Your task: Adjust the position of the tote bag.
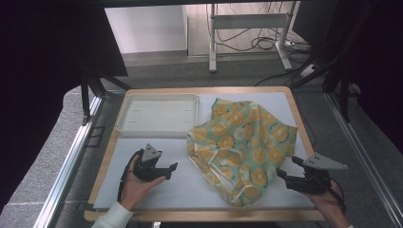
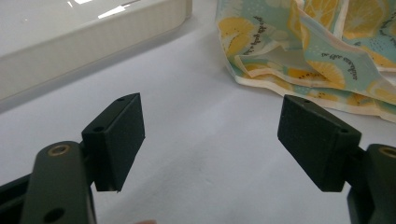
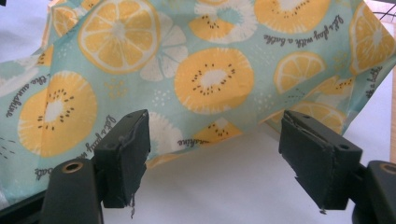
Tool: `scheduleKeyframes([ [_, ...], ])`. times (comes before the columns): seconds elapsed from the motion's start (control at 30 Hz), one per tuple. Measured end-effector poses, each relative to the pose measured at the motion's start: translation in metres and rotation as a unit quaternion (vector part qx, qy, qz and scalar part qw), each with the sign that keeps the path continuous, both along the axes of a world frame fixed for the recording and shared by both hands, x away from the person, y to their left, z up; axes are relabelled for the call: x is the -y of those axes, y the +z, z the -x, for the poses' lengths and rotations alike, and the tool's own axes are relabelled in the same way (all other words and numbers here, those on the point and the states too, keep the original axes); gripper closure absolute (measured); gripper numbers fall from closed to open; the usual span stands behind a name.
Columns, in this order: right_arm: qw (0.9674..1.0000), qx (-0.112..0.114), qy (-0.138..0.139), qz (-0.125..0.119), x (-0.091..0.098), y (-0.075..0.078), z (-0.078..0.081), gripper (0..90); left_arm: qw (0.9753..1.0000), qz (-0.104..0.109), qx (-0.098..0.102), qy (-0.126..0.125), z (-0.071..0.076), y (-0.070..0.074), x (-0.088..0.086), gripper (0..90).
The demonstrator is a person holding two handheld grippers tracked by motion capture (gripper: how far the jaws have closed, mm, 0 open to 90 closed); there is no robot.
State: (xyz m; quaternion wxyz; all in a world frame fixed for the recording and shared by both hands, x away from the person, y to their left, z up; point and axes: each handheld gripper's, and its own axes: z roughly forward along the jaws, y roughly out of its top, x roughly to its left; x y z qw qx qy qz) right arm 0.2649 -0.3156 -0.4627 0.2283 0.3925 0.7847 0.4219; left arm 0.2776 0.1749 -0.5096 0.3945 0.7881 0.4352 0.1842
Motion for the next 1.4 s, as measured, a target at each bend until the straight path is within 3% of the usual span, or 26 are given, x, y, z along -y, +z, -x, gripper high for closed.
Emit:
scheduleKeyframes([
  [0.23, 0.9999, -0.009, 0.007, 0.009, -0.003, -0.006, 0.000, 25.3, 0.9999, 0.008, 0.009, 0.004, 0.001, 0.000, -0.004, 24.2],
  [0.4, 0.9999, -0.011, 0.005, 0.008, -0.003, -0.007, 0.000, 25.3, 0.9998, 0.001, 0.012, -0.015, 0.001, -0.003, 0.001, 24.7],
  [0.77, 0.9997, -0.018, 0.007, 0.014, -0.005, -0.011, -0.001, 25.1, 0.9997, -0.001, -0.016, -0.016, -0.002, 0.001, -0.001, 26.8],
  [1.0, 0.9996, -0.022, 0.006, 0.016, -0.003, -0.013, 0.003, 24.9, 0.9996, -0.005, -0.020, -0.021, -0.006, 0.000, 0.002, 27.0],
  [1.2, 0.9995, -0.024, 0.005, 0.018, -0.003, -0.016, 0.002, 24.8, 0.9995, -0.002, -0.011, -0.028, -0.003, 0.002, 0.002, 24.5],
  [1.4, 0.9995, -0.026, 0.008, 0.018, -0.004, -0.016, 0.003, 24.8, 0.9989, 0.001, -0.015, -0.045, -0.005, 0.007, 0.002, 18.1],
])
